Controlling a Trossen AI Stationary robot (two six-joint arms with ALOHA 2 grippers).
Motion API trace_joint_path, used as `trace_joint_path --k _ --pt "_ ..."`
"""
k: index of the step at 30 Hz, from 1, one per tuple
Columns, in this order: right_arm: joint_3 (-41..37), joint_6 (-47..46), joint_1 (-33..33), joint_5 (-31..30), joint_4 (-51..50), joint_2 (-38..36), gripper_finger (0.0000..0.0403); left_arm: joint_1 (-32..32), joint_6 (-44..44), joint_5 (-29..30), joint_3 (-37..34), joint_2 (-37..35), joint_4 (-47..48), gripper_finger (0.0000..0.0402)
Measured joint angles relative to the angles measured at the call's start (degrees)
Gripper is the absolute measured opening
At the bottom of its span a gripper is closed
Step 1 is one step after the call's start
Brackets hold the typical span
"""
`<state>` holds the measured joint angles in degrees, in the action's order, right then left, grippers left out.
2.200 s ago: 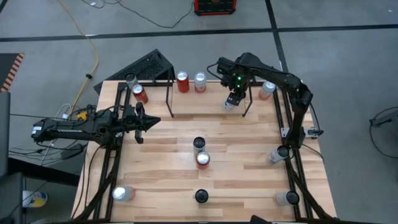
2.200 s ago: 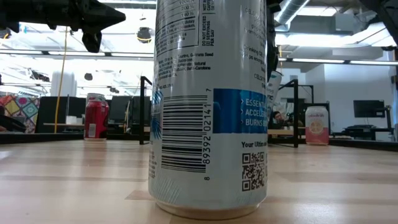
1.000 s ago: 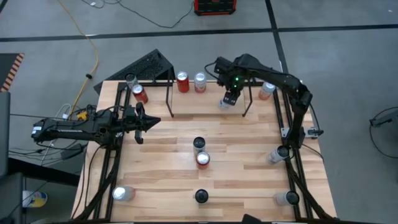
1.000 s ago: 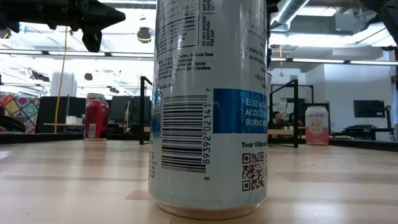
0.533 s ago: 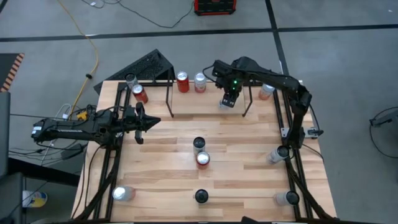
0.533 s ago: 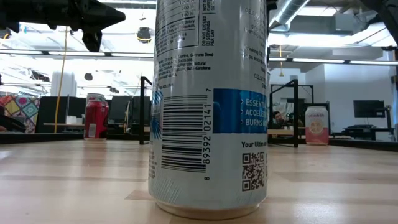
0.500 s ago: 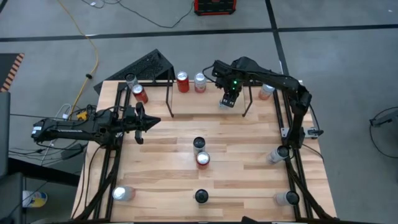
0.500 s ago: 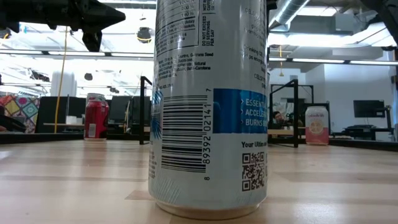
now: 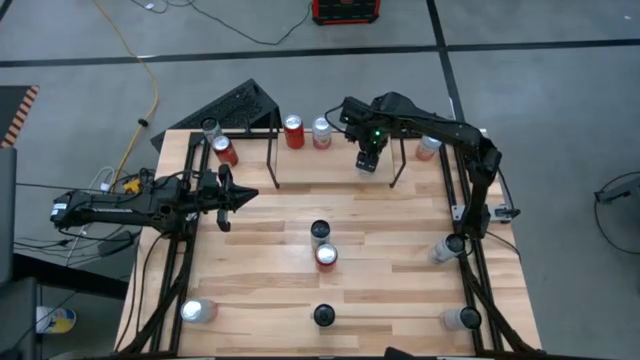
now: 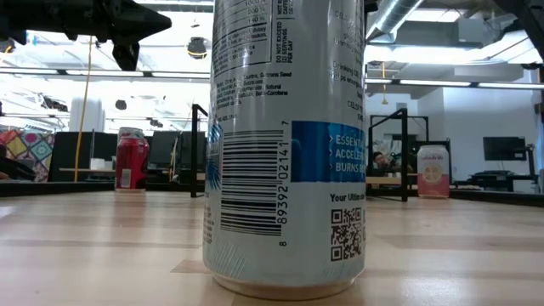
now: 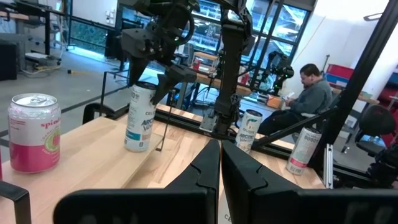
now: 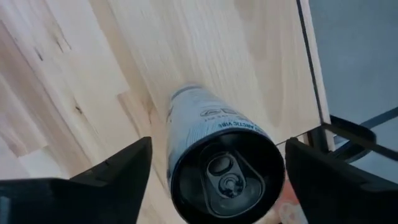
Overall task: Place canned beverage on shelf
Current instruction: Put the top right white blue soda can on the shelf
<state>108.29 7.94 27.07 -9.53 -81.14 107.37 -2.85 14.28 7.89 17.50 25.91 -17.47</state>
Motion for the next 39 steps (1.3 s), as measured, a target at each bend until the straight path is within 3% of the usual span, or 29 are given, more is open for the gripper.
trace_joint_path --k 5,10,21,39 --pt "1.3 2.4 -0.9 -5.3 0.4 -0.1 0.0375 0.0 0.0 0.0 0.0 0.0 0.0 0.0" --pt "5.7 0.2 -1.3 -5.6 -0.3 -0.3 0.0377 0.0 0.1 0.0 0.0 0.0 0.0 0.0" --pt "8.7 -24.9 0.8 -5.6 -7.6 -0.6 0.0377 0.0 0.1 -0.2 0.0 0.0 0.0 0.0" --pt "8.1 -33.4 -0.3 -4.3 -5.9 -0.3 0.0376 0.0 -1.2 -1.6 0.0 0.0 0.0 0.0"
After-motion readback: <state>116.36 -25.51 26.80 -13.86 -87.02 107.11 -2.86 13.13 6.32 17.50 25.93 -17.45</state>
